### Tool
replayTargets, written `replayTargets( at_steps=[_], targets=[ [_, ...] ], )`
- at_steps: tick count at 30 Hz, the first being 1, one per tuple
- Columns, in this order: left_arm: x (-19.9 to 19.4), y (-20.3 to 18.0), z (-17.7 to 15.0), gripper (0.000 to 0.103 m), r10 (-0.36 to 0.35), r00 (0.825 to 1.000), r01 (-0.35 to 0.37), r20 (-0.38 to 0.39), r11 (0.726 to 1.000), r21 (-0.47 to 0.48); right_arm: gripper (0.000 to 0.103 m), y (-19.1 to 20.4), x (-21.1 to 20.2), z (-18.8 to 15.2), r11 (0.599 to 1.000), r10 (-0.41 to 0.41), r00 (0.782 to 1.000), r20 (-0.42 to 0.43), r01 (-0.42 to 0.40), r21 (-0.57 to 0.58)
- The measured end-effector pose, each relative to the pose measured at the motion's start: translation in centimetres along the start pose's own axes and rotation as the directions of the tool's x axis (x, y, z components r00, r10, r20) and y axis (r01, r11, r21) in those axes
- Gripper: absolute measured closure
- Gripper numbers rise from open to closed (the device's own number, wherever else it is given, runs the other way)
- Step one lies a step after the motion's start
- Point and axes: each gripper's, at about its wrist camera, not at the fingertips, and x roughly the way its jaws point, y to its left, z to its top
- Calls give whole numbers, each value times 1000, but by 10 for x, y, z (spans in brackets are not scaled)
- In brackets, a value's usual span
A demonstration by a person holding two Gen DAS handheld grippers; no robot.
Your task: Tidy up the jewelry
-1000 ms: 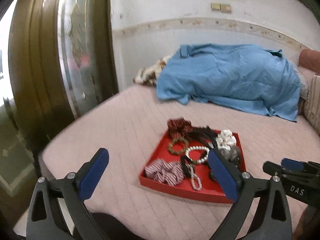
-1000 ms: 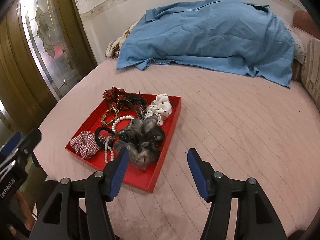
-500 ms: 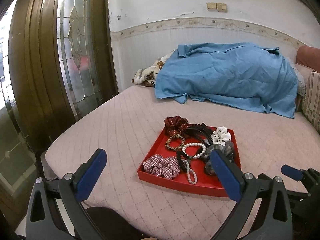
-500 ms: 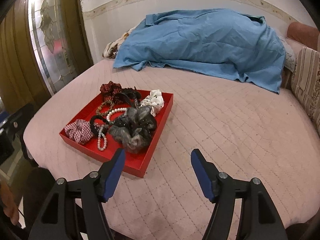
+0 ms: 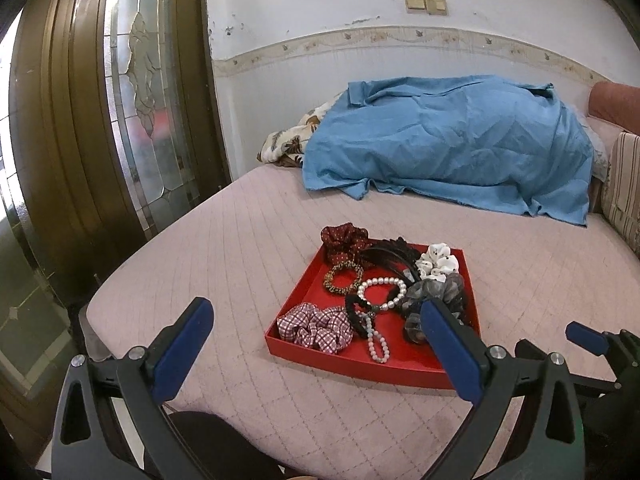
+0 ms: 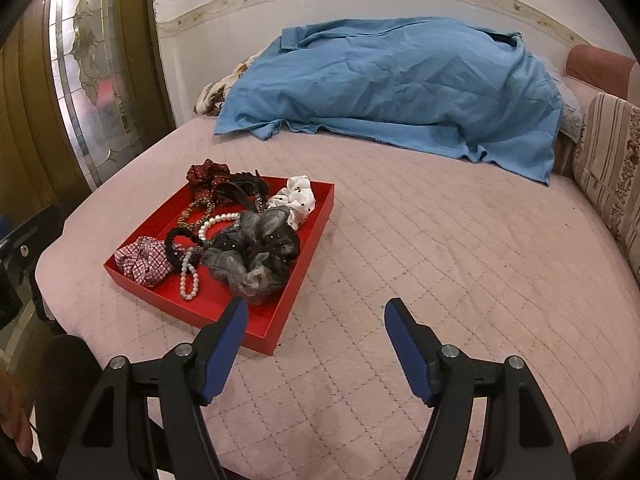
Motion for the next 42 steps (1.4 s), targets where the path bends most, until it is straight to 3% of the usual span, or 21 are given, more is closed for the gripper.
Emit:
replayTargets(
  at_steps=[11, 18, 42],
  targets=[
    [13, -6, -9, 0, 6, 998, -4, -69, 999, 41, 24, 4, -4, -2, 999, -25, 1000, 11, 25, -28],
    [17, -10, -19, 0, -22, 992, 30, -122, 998, 59, 23, 8, -8, -3, 998, -34, 999, 21, 35, -44],
    [22, -9, -23, 0, -77, 983, 82, -165, 996, 25, 18, 11, -10, -6, 997, -50, 999, 18, 51, -55]
  ],
)
